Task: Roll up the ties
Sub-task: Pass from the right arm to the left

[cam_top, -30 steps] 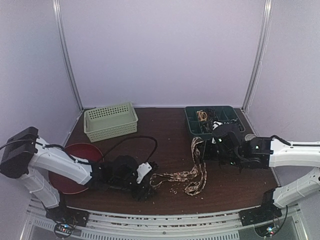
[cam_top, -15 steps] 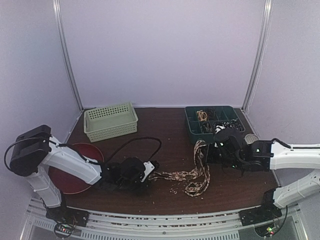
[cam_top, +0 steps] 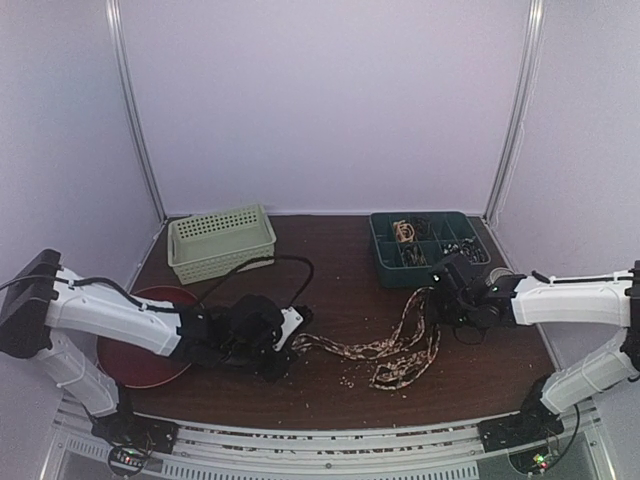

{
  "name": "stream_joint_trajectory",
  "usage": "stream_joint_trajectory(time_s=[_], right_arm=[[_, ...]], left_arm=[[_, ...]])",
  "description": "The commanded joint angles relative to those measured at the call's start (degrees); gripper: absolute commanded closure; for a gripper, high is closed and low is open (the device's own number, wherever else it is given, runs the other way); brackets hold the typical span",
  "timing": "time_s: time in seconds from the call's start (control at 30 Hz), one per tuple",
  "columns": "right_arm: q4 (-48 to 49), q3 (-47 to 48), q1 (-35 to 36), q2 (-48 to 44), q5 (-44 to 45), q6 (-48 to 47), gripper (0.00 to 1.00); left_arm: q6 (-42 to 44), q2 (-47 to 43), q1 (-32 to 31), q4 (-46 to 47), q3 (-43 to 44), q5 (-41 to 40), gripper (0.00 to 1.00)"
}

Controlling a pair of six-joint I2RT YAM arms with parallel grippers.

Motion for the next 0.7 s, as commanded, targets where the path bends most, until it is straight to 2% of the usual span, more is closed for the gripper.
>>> stream_joint_trajectory(time_s=[0.0,0.17,0.27,0.47,0.67], right_arm=[[-1.3,0.8,-2.7,2.7,3.9,-0.5,0.7],[-5.3,2.9,-4.7,5.9,8.1,0.4,0.62],[-7.1,4.5,-4.7,5.1,6.6,0.3,0.56],[-7.2,2.7,-3.2,-2.1,0.4,1.8,0.49],[-2.9,-2.1,0.4,-9.9,-4.5,6.3,0.49]], left_arm=[[-1.3,-3.3,1.8,-8.3,6.0,4.3,1.0],[-3.3,-7.3,5.8,-13.9,11.7,9.0,1.0],[-4.6,-9.3,8.3,-15.7,14.2,12.5,1.0],[-7.0,-8.9,9.8,-19.4,18.7,14.5,1.0],[-9.8,-7.5,10.7,-22.2,20.7,15.7,1.0]])
